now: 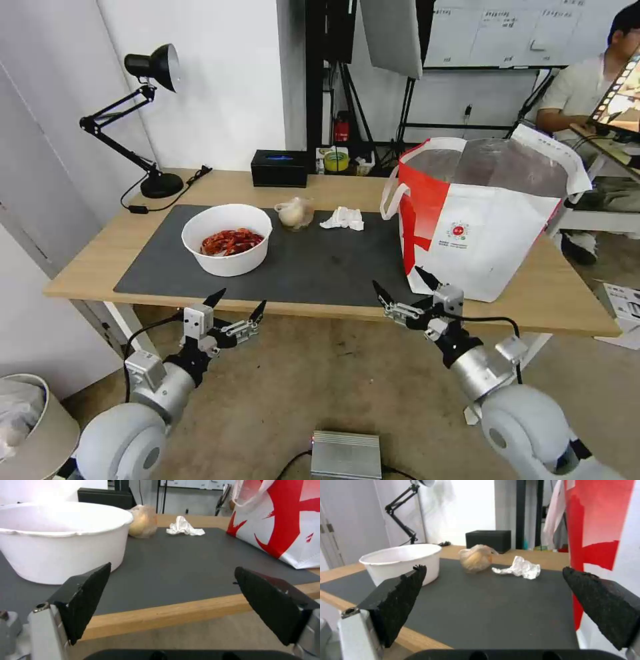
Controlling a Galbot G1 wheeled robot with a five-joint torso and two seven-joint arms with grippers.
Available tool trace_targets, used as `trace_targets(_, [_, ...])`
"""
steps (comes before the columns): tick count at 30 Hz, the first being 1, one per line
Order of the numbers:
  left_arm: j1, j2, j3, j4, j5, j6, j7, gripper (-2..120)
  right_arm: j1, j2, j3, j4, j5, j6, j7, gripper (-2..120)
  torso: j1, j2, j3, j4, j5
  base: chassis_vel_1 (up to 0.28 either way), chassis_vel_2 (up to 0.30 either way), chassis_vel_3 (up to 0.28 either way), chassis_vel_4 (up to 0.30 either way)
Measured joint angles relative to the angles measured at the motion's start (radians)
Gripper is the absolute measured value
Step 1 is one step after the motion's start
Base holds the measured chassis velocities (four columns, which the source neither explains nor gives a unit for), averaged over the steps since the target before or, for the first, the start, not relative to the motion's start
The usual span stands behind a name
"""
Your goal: Pick up the trash from the table and place it into the takeout bag.
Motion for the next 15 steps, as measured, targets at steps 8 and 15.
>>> trace_targets(8, [0.006, -0.006, -0.002, 0.002, 0.013, -0.003, 0.006, 100, -0.039, 0.018, 0.0, 0.0, -0.034, 0.033, 0.021, 100, 0.0, 0.0, 0.0, 0.0, 0.0001, 0.0, 0.0, 0.0, 0.0])
trace_targets(15, [0.006, -0.008, 0.001, 0.008, 0.02, -0.007, 0.009, 100, -0.056, 0.025, -0.001, 0.001, -0.048, 0.035, 0.022, 100, 0.0, 0.0, 0.0, 0.0, 0.0, 0.0, 0.0, 0.0, 0.0])
